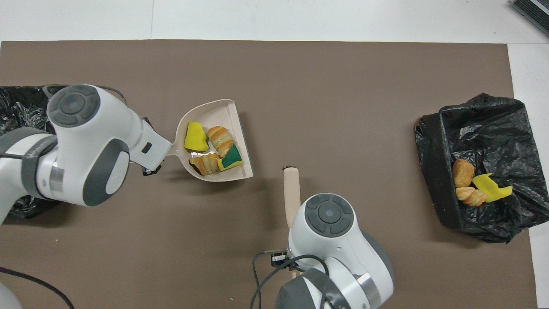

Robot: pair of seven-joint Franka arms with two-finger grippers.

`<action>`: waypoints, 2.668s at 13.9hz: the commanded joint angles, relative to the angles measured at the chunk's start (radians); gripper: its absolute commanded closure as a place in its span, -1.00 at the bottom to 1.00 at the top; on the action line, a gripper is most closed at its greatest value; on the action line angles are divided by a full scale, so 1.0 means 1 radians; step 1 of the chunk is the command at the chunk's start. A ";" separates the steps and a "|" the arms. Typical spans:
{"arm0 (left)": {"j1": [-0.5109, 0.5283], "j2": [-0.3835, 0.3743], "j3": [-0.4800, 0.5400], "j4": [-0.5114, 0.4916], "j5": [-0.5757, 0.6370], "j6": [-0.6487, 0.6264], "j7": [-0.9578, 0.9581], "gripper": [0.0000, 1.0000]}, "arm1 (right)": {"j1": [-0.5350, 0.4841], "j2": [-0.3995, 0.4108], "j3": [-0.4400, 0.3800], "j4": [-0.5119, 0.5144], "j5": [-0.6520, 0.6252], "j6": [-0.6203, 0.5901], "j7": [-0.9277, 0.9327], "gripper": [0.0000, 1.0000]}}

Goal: Sweep and dump trash in bin

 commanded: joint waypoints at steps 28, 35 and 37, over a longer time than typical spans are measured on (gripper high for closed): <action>0.703 0.175 0.003 0.468 0.396 0.023 0.928 1.00 | -0.281 0.112 -0.013 0.273 -0.087 0.060 -0.001 -1.00; 0.634 0.096 0.003 0.347 0.774 0.022 0.626 1.00 | -0.446 0.023 -0.019 0.382 -0.136 0.029 -0.147 -1.00; 0.605 0.041 0.002 0.257 0.884 0.023 0.500 1.00 | -0.444 -0.026 -0.016 0.382 -0.252 0.020 -0.147 -1.00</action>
